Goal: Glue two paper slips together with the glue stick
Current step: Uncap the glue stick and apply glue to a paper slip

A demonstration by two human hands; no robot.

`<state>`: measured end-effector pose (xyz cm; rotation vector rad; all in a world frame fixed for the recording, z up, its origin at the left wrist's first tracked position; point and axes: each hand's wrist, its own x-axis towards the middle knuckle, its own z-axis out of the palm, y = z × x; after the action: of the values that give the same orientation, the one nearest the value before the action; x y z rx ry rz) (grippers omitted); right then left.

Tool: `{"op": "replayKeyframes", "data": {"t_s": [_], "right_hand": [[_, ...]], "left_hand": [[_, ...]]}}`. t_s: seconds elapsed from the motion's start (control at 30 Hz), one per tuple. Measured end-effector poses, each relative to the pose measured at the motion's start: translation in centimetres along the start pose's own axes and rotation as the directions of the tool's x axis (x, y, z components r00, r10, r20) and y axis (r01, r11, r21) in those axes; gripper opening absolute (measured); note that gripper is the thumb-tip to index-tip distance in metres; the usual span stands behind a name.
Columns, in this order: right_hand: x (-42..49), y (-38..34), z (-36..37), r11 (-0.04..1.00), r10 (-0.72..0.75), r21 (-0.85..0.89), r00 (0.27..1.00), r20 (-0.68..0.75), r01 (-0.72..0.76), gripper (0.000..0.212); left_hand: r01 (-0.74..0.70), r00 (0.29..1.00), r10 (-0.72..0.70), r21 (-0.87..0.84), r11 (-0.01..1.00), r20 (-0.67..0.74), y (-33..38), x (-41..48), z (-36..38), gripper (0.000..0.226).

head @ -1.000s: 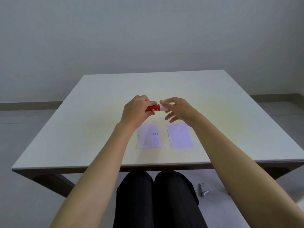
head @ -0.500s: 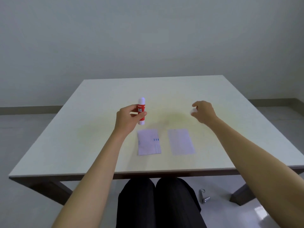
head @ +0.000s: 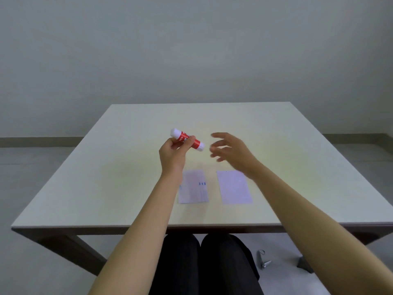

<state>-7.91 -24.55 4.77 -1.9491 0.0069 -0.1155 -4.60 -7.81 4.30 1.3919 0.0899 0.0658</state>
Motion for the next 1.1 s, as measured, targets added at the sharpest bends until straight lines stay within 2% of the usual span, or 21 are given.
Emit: {"op": "replayKeyframes", "data": {"t_s": [0.03, 0.1, 0.17, 0.23, 0.3, 0.37, 0.47, 0.53, 0.6, 0.63, 0.73, 0.8, 0.9, 0.97, 1.03, 1.1], "right_hand": [[-0.2, -0.5, 1.2, 0.979, 0.001, 0.202, 1.0, 0.028, -0.006, 0.03], [-0.6, -1.2, 2.5, 0.893, 0.019, 0.45, 1.0, 0.003, -0.018, 0.015], [-0.7, -1.7, 3.0, 0.806, 0.073, 0.59, 0.997, 0.001, -0.06, 0.01], [-0.6, -1.9, 3.5, 0.717, 0.216, 0.668, 0.975, 0.059, -0.199, 0.022], [-0.6, -2.3, 4.0, 0.693, 0.381, 0.618, 0.916, 0.123, -0.371, 0.036], [-0.7, -2.6, 4.4, 0.711, 0.458, 0.533, 0.877, 0.144, -0.459, 0.044], [-1.0, -2.8, 4.3, 0.758, 0.43, 0.501, 0.897, 0.101, -0.419, 0.049], [-1.1, -2.7, 3.9, 0.767, 0.281, 0.58, 0.956, 0.08, -0.274, 0.035], [-1.2, -2.5, 3.7, 0.724, 0.134, 0.671, 0.987, 0.086, -0.157, 0.018], [-1.3, -2.3, 3.6, 0.714, 0.14, 0.681, 0.986, 0.094, -0.166, 0.02], [-1.2, -2.4, 3.6, 0.7, 0.37, 0.617, 0.922, 0.116, -0.359, 0.044], [-1.1, -2.4, 3.8, 0.688, 0.449, 0.59, 0.886, 0.111, -0.422, 0.051], [-1.1, -2.1, 3.6, 0.758, 0.324, 0.562, 0.939, 0.115, -0.331, 0.042], [-1.2, -1.9, 3.6, 0.745, 0.221, 0.615, 0.965, 0.14, -0.259, 0.028], [-1.2, -2.0, 3.7, 0.703, 0.299, 0.628, 0.94, 0.164, -0.333, 0.035], [-1.3, -2.0, 3.9, 0.626, 0.44, 0.625, 0.873, 0.211, -0.467, 0.046]], "left_hand": [[0.009, 1.0, -0.009, -0.038, 0.999, -0.012, 0.1, -0.3, 0.6, 0.009], [0.022, 0.999, -0.024, -0.102, 0.995, -0.023, 0.4, -0.6, 1.3, 0.012], [0.029, 0.999, -0.032, -0.129, 0.991, -0.019, 0.7, -0.8, 1.4, 0.012], [0.007, 1.0, -0.006, -0.088, 0.996, 0.003, 0.7, -1.0, 1.3, 0.013], [-0.023, 0.998, 0.024, -0.023, 0.999, 0.05, 0.7, -1.3, 1.2, 0.017], [-0.033, 0.996, 0.033, -0.001, 0.999, 0.086, 0.8, -1.6, 1.3, 0.02], [-0.031, 0.997, 0.031, -0.006, 1.0, 0.073, 1.1, -1.7, 1.4, 0.021], [-0.034, 0.998, 0.035, -0.015, 0.999, 0.048, 1.3, -1.7, 1.4, 0.021], [-0.031, 0.998, 0.033, -0.046, 0.998, 0.048, 1.5, -1.7, 1.5, 0.024], [-0.029, 0.998, 0.032, -0.054, 0.998, 0.059, 1.6, -1.8, 1.6, 0.026], [-0.028, 0.993, 0.033, -0.042, 0.999, 0.116, 1.6, -2.0, 1.8, 0.026], [-0.032, 0.989, 0.037, -0.04, 0.999, 0.142, 1.4, -2.2, 1.8, 0.023], [-0.027, 0.995, 0.031, -0.039, 0.999, 0.097, 1.3, -1.8, 1.4, 0.02], [-0.011, 0.995, 0.016, -0.06, 0.998, 0.093, 1.1, -1.7, 1.1, 0.018], [-0.007, 0.992, 0.015, -0.061, 0.998, 0.128, 1.0, -1.9, 1.0, 0.017], [-0.011, 0.984, 0.018, -0.04, 0.999, 0.175, 0.8, -2.0, 1.0, 0.023]]}}
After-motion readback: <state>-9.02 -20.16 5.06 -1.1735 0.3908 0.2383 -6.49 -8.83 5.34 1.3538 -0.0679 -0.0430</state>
